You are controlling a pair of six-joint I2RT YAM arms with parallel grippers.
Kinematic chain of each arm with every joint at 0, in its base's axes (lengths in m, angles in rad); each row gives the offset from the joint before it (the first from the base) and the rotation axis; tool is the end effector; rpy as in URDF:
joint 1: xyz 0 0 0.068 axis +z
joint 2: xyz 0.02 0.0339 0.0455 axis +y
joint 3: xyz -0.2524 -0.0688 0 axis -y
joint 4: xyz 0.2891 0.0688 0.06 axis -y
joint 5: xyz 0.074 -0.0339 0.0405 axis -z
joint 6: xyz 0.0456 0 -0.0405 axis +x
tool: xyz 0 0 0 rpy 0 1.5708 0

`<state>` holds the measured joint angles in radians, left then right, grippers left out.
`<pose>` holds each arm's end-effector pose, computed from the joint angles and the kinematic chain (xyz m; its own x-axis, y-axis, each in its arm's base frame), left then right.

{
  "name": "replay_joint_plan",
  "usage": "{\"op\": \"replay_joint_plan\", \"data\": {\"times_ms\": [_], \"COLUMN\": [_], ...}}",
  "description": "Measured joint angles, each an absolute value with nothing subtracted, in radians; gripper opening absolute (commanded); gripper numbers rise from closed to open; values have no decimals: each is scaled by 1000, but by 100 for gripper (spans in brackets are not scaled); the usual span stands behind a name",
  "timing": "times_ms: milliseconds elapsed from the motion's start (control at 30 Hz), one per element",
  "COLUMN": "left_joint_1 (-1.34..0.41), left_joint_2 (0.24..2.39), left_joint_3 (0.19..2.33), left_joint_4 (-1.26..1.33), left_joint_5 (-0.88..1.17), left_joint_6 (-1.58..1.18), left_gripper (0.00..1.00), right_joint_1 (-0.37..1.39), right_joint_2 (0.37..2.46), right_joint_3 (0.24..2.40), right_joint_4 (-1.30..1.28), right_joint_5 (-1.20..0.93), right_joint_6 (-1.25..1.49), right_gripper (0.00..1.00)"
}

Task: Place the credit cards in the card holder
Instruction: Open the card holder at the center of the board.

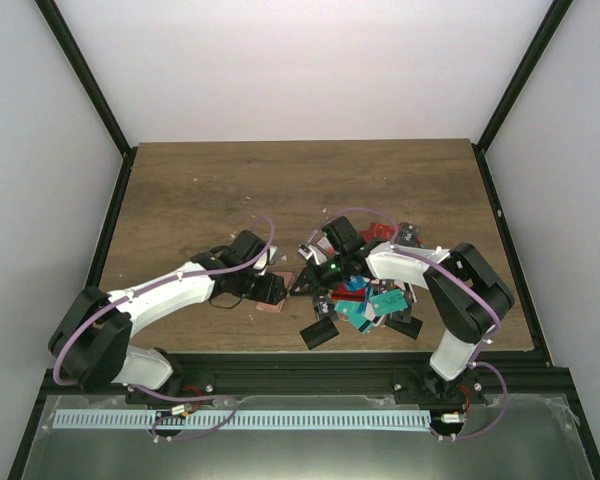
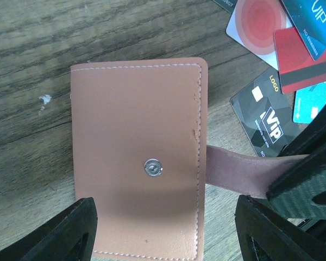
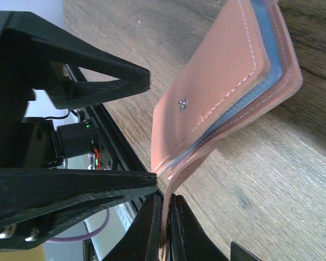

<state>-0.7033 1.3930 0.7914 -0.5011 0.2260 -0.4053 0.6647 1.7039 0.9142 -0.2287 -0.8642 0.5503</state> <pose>0.2230 -0.2025 0.1421 -0.9044 0.2631 -0.3358 0.3817 0.8506 -0.3617 0.2573 0.2457 0.1124 -0.9448 -0.3091 -0.1087 -0.2587 0.5003 0.8263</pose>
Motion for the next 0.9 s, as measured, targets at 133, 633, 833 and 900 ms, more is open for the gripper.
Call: {"op": "replay_joint_plan", "data": {"times_ms": [133, 633, 833, 900], "left_joint_1": [-703, -703, -702, -698], "left_joint_2": [1393, 1393, 1391, 1389], "left_joint_3": [779, 775, 776, 779], "left_joint_4": [-490, -487, -501, -511], "left_joint_5": [240, 184, 153, 142], "left_joint_6": [-399, -389, -389, -388], "left_gripper": [72, 61, 59, 58], "right_joint_1": [665, 665, 664, 664], "right_joint_2": [1692, 1689, 1689, 1690], "right_joint_3": [914, 916, 916, 916], "right_joint_4": [-210, -200, -202, -203], "right_joint_5": [-883, -906, -905, -905], "right_joint_6": [551, 546, 535, 535], "right_gripper": [1, 1, 1, 1]}}
